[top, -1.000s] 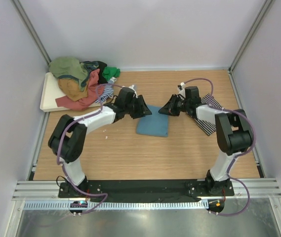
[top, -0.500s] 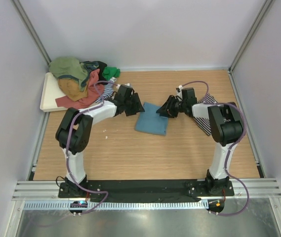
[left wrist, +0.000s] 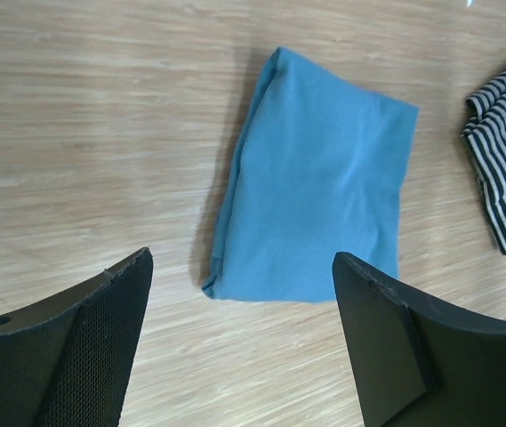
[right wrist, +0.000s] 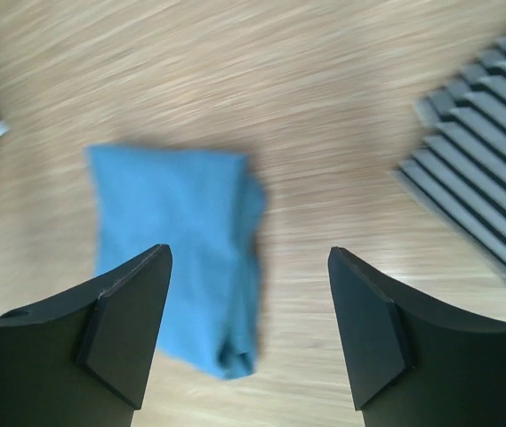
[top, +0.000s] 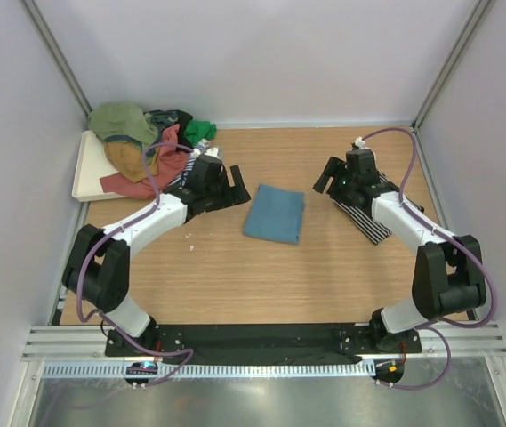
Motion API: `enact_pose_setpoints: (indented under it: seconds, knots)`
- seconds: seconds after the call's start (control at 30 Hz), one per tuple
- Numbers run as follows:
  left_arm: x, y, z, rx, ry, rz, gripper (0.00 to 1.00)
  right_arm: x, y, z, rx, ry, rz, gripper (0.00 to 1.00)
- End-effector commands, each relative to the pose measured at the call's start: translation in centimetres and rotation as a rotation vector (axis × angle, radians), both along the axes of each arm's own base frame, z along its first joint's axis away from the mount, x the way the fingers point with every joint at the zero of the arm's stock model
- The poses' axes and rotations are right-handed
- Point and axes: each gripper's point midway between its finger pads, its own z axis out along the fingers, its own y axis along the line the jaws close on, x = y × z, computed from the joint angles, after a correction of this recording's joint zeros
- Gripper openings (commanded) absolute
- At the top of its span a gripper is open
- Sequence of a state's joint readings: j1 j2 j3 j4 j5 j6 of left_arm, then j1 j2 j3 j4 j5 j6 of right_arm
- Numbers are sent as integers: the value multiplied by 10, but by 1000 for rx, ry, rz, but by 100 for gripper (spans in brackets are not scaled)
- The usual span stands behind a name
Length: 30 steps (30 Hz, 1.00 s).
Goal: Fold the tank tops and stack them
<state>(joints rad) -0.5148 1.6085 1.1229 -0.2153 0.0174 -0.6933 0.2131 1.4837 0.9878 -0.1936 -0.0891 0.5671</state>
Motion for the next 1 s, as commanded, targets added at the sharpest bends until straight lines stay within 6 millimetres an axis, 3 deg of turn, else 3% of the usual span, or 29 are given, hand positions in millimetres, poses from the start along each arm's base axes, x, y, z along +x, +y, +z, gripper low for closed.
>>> enact_pose_setpoints:
  seconds: [0.0,0.17,0.2,0.53,0.6,0.67,0.77,0.8,0.83,0.87,0.93,0.97]
  knots:
    - [-3,6,0,35,-10,-5,83,-4,-68,-13,-319,91,-220,77]
    - [-7,0,-4,17,13,-23,84,7,-92,-26,-445,170,-321,75]
    - [-8,-1,-7,20,18,-26,84,8,-97,-40,-482,210,-333,74]
    - [-11,-4,-14,21,39,-38,83,31,-104,-74,-613,322,-365,65]
    - [-12,-5,-19,21,55,-43,83,29,-99,-79,-619,334,-347,57]
    - [-13,-5,-24,21,66,-40,83,23,-88,-88,-596,349,-307,42]
    - [-14,-7,-34,14,86,-42,82,-2,-65,-101,-546,362,-237,19]
    - [-14,-8,-36,10,92,-44,82,-11,-61,-101,-536,366,-225,19]
    - [-15,-10,-38,3,98,-49,82,-14,-55,-101,-517,351,-215,13]
    - [-14,-13,-39,-8,103,-51,82,-18,-45,-90,-482,318,-197,11]
    - [-14,-16,-47,-16,124,-58,82,-38,-27,-93,-490,308,-137,8]
    - [-11,-19,-46,-24,117,-58,82,-43,-20,-83,-480,281,-128,9]
